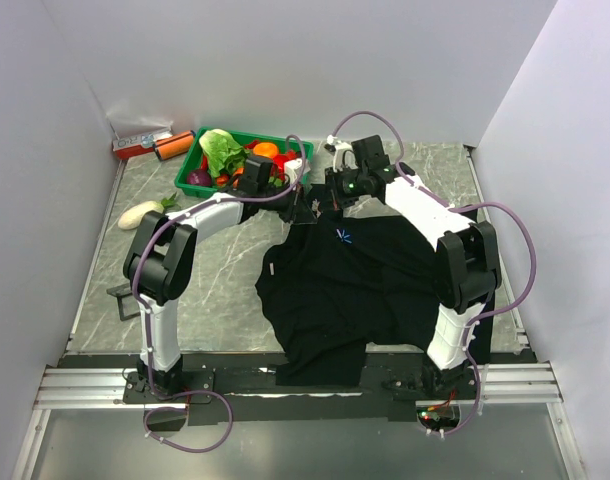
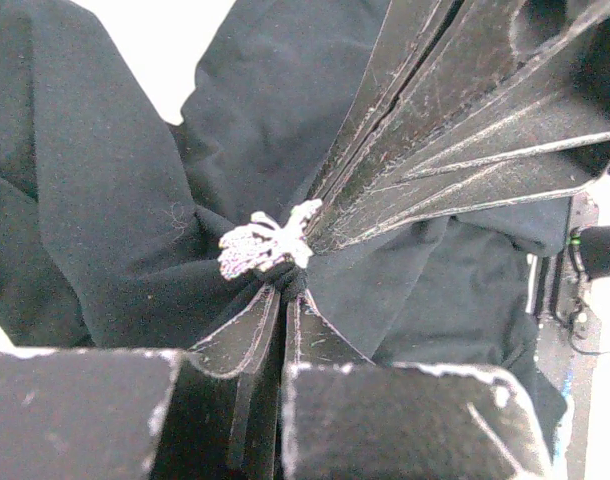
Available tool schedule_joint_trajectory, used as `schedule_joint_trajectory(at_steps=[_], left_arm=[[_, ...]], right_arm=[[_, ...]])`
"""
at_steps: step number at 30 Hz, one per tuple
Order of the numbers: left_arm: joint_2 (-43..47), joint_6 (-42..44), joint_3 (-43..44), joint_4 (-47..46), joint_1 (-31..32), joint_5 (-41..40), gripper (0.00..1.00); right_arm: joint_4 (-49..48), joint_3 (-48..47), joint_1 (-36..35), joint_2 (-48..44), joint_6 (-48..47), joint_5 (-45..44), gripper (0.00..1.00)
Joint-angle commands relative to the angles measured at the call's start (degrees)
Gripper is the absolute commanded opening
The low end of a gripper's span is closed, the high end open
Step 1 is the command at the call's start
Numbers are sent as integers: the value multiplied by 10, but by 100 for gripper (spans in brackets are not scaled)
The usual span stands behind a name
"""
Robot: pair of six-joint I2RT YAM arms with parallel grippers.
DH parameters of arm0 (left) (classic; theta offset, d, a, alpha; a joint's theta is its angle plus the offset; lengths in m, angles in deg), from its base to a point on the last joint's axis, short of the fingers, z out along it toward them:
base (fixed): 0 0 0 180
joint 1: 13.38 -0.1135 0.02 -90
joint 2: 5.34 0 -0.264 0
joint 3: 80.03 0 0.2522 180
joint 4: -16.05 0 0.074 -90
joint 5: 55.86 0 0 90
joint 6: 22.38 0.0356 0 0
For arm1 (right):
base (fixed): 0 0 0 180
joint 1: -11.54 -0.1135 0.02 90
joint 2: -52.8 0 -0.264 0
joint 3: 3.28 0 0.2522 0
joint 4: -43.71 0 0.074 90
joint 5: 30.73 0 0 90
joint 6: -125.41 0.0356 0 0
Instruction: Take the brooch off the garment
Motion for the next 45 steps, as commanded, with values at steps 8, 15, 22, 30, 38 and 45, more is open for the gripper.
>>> schedule_joint_trajectory(at_steps=[8,15,22,30,38,45], left_arm=[[22,61,46,37,-9,-74,8],[33,56,37,27,-12,-84,20],[43,56,27,13,-12,-80,14],[52,37,20,-9,-15,17,1],[65,46,18,9,-15,34,1],[67,62,14,15,-15,3,1]], right_arm=[[34,-24,-12,1,-42,-7,0],[60,-19,-10,-8,-44,1,0],[92,-25,-11,0,-51,40,0],[99,-32,-14,21,-56,58,0],[111,-39,-12,36,-37,38,0],[158,-67,-12,55,-57,85,0]])
